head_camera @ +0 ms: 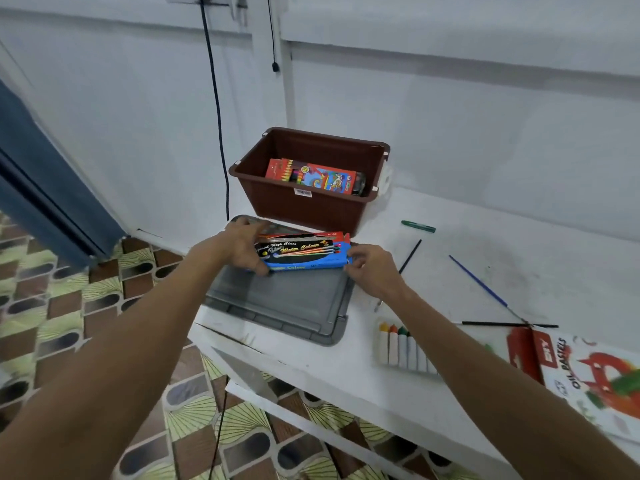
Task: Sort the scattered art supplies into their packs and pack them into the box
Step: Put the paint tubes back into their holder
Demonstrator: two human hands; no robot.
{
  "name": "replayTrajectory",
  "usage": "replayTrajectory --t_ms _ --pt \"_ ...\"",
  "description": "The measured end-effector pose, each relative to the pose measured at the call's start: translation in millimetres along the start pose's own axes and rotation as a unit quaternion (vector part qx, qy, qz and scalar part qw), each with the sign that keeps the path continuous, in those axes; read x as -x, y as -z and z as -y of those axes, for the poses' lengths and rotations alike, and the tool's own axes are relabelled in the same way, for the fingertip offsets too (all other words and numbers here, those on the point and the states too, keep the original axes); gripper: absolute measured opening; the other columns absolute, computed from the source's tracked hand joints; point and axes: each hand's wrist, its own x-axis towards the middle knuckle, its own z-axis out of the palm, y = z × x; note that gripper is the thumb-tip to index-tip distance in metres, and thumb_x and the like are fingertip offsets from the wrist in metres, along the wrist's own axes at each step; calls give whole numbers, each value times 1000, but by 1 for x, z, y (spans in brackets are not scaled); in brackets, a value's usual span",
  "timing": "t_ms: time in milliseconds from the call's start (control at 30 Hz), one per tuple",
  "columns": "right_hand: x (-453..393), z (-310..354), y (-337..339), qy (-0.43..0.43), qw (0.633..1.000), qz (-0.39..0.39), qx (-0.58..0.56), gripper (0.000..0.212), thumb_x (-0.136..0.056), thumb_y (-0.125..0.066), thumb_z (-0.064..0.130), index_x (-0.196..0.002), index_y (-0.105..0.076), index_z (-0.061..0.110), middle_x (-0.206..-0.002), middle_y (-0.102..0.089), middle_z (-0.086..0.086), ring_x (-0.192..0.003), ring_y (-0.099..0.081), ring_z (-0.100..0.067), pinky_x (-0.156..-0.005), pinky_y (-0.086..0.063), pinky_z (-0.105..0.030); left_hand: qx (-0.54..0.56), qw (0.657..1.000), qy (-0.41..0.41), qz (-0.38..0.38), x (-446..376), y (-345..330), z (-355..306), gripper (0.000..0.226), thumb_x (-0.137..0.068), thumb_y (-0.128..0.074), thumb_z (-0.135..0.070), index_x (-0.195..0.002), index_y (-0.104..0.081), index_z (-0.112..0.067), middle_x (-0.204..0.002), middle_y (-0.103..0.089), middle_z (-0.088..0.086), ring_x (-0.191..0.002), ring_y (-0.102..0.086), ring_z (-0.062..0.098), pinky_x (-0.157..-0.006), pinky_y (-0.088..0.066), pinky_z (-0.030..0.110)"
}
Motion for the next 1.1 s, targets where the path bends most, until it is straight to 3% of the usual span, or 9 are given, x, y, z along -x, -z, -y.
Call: replayTrajectory --t_ms 100,200,300,400,567,667,767,933,1100 --pt "8 1 3 -26 993 -20 -109 35 -83 -65 11 -118 -63 9 -72 -65 2 -68 -57 -7 -70 -49 -21 24 1000 19 2 26 -7 -15 102 -39 -66 -72 -131 -47 -32 -119 -41 12 -121 -37 28 -99 -39 32" --pt "24 6 9 -93 954 -6 -285 57 -85 -67 12 -136 -41 4 -89 -68 -13 -75 -62 -18 -83 -55 -38 121 992 32 -34 51 -27 -37 86 -51 -81 -62 -119 -48 -22 -113 -46 4 -106 -48 20 -85 -42 28" --pt "36 2 17 -139 907 3 -397 58 -84 -70 13 -132 -38 2 -103 -67 -21 -83 -68 -26 -77 -58 -34 211 975 23 -72 72 -50 -71 84 -52 -86 -52 -113 -41 -17 -108 -52 0 -94 -56 18 -78 -48 31" --pt "50 -11 32 -154 899 -28 -410 45 -83 -68 12 -120 -45 3 -107 -67 -20 -87 -69 -24 -72 -57 -31 264 960 -4 -93 79 -68 -103 86 -49 -86 -52 -115 -43 -20 -107 -57 -3 -92 -60 14 -78 -52 31" --pt "82 -35 74 -224 881 -6 -416 90 -83 -71 26 -148 -11 8 -121 -57 -16 -99 -65 -22 -70 -53 -28 283 950 -9 -129 83 -83 -151 86 -52 -83 -56 -120 -44 -22 -110 -44 -2 -100 -52 14 -87 -51 35" --pt "98 -44 90 -175 899 43 -398 58 -84 -70 30 -132 -45 10 -117 -65 -13 -96 -68 -23 -74 -54 -30 298 943 -45 -142 94 -89 -193 92 -54 -83 -55 -127 -38 -23 -114 -40 -5 -105 -47 12 -89 -51 36" --pt "104 -54 106 -128 894 -16 -430 36 -80 -74 27 -111 -59 15 -102 -72 -6 -93 -70 -22 -77 -56 -34 313 932 -134 -127 107 -95 -232 95 -56 -84 -51 -132 -33 -26 -117 -38 -6 -107 -44 9 -87 -49 28" --pt "108 -72 134 -165 896 -174 -373 100 -59 -88 39 -134 -24 21 -108 -59 2 -97 -63 -17 -84 -53 -41 343 906 -247 28 120 -101 -261 99 -68 -80 -46 -144 -16 -40 -131 -39 -13 -116 -49 4 -93 -50 27" --pt "120 -88 149 -155 936 -193 -250 98 -60 -87 31 -132 -20 27 -112 -50 -1 -100 -59 -20 -86 -51 -39 277 914 -289 64 115 -99 -266 91 -79 -74 -37 -149 -17 -35 -144 -33 -11 -127 -39 6 -101 -40 25"
